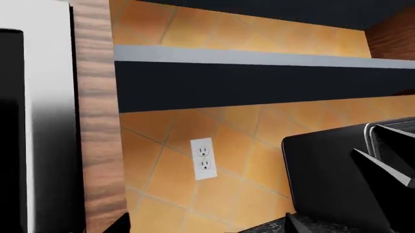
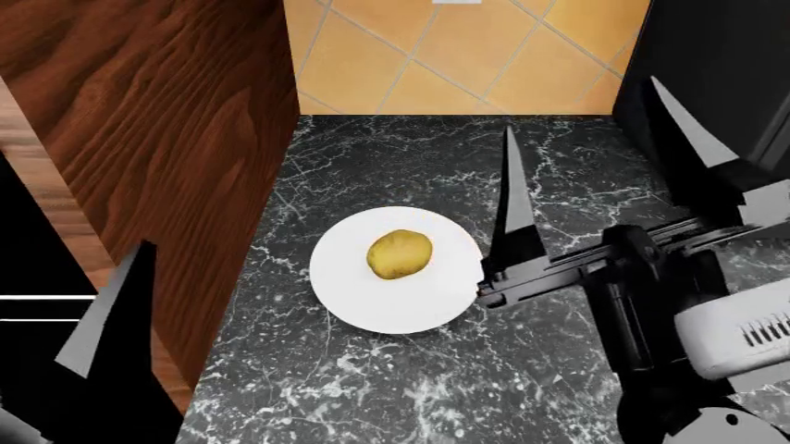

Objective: Pick the potato from the oven and place it on the plate on the counter.

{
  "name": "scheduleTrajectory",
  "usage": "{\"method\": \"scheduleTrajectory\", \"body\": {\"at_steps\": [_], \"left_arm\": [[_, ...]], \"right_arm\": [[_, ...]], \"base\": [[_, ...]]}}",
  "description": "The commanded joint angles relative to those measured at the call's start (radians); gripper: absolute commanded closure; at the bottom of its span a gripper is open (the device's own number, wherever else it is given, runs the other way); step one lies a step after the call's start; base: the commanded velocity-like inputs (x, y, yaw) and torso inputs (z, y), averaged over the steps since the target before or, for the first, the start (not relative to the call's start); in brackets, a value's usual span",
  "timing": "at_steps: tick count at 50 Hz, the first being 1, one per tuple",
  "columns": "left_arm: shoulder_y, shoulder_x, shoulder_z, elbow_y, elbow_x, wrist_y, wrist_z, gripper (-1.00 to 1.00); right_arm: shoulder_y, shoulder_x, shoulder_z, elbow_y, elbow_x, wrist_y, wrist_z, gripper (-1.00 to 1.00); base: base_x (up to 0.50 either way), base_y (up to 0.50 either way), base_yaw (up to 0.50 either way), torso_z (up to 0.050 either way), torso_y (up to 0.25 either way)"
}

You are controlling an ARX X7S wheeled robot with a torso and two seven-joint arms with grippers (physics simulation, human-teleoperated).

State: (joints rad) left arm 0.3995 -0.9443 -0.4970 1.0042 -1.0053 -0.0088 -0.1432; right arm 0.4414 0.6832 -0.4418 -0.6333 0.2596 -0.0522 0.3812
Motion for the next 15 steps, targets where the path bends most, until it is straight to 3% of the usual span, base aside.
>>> {"method": "scheduleTrajectory", "body": {"at_steps": [1,15], "left_arm": [[-0.013,0.030,-0.011,0.012,0.001,0.057,0.022,-1.00],[-0.038,0.036,-0.012,0.031,0.016,0.111,-0.003,-1.00]], "right_arm": [[0.020,0.003,-0.001,-0.112,-0.097,0.012,0.021,-1.00],[0.040,-0.003,0.000,-0.200,-0.143,0.032,0.039,-1.00]], "base": [[0.00,0.00,0.00,0.000,0.000],[0.00,0.00,0.00,0.000,0.000]]}}
